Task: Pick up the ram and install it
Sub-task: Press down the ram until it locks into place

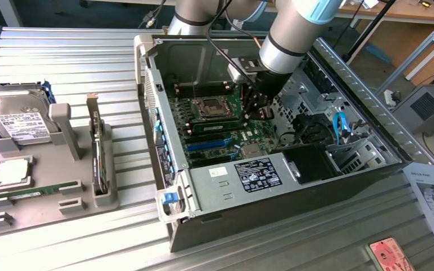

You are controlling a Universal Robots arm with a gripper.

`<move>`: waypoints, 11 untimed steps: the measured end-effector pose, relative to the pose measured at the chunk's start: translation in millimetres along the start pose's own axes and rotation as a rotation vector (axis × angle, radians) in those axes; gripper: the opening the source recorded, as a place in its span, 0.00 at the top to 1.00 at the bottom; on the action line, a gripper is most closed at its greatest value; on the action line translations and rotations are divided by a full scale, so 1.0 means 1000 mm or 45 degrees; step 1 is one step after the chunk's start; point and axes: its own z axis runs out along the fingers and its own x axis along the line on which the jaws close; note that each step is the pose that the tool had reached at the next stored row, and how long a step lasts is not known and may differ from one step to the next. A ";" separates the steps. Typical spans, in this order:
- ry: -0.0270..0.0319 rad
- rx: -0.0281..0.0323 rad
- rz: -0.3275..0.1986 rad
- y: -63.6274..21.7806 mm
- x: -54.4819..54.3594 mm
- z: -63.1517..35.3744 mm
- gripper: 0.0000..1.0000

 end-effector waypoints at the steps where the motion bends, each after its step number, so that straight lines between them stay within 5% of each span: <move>1: 0.0012 -0.0003 0.000 0.0001 0.000 -0.0012 0.89; 11: 0.0009 -0.0003 0.000 0.0003 0.000 -0.0058 0.89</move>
